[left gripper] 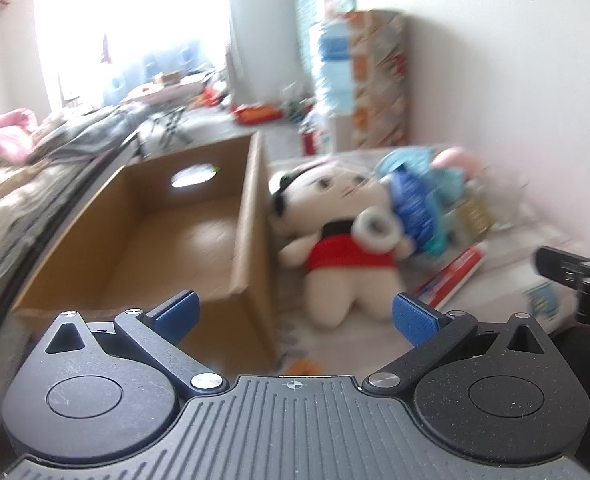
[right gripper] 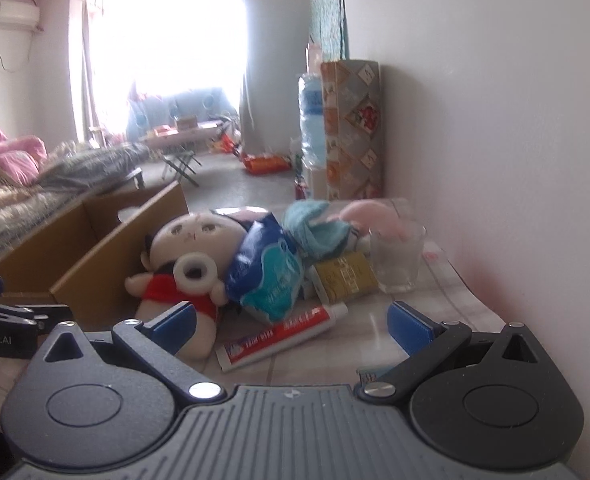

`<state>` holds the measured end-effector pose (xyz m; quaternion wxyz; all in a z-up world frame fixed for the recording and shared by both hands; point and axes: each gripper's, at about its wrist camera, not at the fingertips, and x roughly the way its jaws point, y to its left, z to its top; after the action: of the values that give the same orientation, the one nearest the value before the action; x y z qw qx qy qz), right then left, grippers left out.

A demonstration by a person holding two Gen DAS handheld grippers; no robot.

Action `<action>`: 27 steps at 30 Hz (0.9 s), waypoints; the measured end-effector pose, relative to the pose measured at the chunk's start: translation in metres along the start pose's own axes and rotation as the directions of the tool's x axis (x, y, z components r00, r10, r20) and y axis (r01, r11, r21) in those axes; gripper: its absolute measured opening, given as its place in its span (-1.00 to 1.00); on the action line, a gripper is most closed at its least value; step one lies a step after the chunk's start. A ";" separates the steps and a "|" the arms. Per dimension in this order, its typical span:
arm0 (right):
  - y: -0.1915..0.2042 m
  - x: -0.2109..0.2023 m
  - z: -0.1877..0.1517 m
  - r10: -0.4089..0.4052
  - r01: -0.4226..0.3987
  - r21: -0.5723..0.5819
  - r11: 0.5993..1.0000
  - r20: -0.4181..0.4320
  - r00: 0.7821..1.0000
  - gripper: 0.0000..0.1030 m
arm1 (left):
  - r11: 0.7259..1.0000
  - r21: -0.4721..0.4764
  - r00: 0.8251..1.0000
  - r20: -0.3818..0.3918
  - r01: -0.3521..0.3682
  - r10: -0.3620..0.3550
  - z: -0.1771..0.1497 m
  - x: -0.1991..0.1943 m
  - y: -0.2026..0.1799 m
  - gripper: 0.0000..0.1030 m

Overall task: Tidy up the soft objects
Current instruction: 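Close the left gripper on the red toothpaste tube while the right gripper reaches the white tape roll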

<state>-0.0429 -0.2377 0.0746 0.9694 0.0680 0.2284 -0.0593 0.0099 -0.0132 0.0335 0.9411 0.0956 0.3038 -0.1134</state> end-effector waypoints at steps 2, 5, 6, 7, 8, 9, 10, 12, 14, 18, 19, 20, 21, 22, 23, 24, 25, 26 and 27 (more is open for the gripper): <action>-0.011 0.005 0.008 0.025 -0.025 0.024 0.999 0.019 1.000 1.00 | 0.999 0.007 0.998 0.029 0.051 -0.051 0.007 0.001 -0.004 1.00; -0.025 0.013 0.021 0.050 -0.053 0.048 0.997 0.047 0.998 1.00 | 0.992 0.004 0.991 0.049 0.127 -0.127 0.018 0.010 -0.011 1.00; -0.029 0.017 0.025 0.062 -0.065 0.054 0.996 0.050 0.997 1.00 | 0.989 0.001 0.987 0.062 0.145 -0.145 0.022 0.014 -0.014 1.00; -0.033 0.021 0.029 0.079 -0.082 0.066 0.994 0.051 0.996 1.00 | 0.986 0.001 0.983 0.076 0.165 -0.164 0.025 0.018 -0.018 0.99; -0.038 0.025 0.032 0.095 -0.099 0.083 0.992 0.051 0.994 1.00 | 0.984 0.001 0.980 0.085 0.180 -0.180 0.028 0.022 -0.022 0.99; -0.042 0.029 0.033 0.110 -0.114 0.101 0.988 0.047 0.993 1.00 | 0.981 0.001 0.977 0.089 0.196 -0.195 0.031 0.028 -0.025 0.97; -0.046 0.034 0.033 0.126 -0.130 0.118 0.985 0.037 0.991 1.00 | 0.977 0.001 0.973 0.093 0.213 -0.213 0.034 0.032 -0.028 0.96; -0.052 0.045 0.032 0.147 -0.147 0.146 0.978 0.011 0.989 1.00 | 0.967 0.003 0.962 0.102 0.253 -0.252 0.036 0.040 -0.034 0.89; -0.058 0.057 0.026 0.173 -0.165 0.182 0.969 -0.025 0.985 0.96 | 0.962 0.012 0.957 0.095 0.272 -0.272 0.038 0.047 -0.040 0.86; -0.067 0.085 0.012 0.213 -0.177 0.262 0.949 -0.117 0.970 0.56 | 0.961 0.049 0.961 0.053 0.271 -0.273 0.037 0.063 -0.050 0.78; -0.069 0.094 0.009 0.225 -0.178 0.284 0.942 -0.145 0.963 0.48 | 0.960 0.056 0.960 0.038 0.275 -0.277 0.037 0.068 -0.052 0.73; -0.071 0.101 0.006 0.235 -0.176 0.303 0.937 -0.170 0.957 0.39 | 0.958 0.067 0.959 0.028 0.281 -0.283 0.035 0.072 -0.055 0.68; -0.073 0.108 0.004 0.242 -0.174 0.319 0.932 -0.190 0.951 0.31 | 0.955 0.079 0.957 0.017 0.286 -0.289 0.034 0.074 -0.057 0.59; -0.075 0.115 0.003 0.254 -0.175 0.334 0.926 -0.209 0.945 0.28 | 0.952 0.095 0.956 0.000 0.292 -0.293 0.031 0.077 -0.060 0.52; -0.076 0.121 0.002 0.263 -0.175 0.346 0.922 -0.225 0.938 0.23 | 0.948 0.112 0.955 -0.020 0.297 -0.297 0.029 0.081 -0.064 0.51; -0.077 0.126 0.001 0.271 -0.177 0.354 0.918 -0.236 0.933 0.19 | 0.944 0.124 0.952 -0.038 0.307 -0.304 0.027 0.083 -0.067 0.49; -0.078 0.131 0.001 0.278 -0.180 0.360 0.915 -0.243 0.929 0.17 | 0.939 0.129 0.947 -0.057 0.320 -0.315 0.026 0.085 -0.069 0.44; -0.080 0.135 0.000 0.283 -0.180 0.365 0.913 -0.253 0.925 0.13 | 0.932 0.132 0.941 -0.079 0.337 -0.330 0.025 0.088 -0.071 0.40; -0.081 0.138 0.000 0.285 -0.177 0.370 0.912 -0.262 0.922 0.07 | 0.922 0.134 0.930 -0.103 0.364 -0.353 0.024 0.091 -0.074 0.35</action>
<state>0.0679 -0.3287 0.0034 0.8950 0.2692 0.3543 0.0299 0.0744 -0.1042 -0.0096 0.8821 0.1137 0.3428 -0.3025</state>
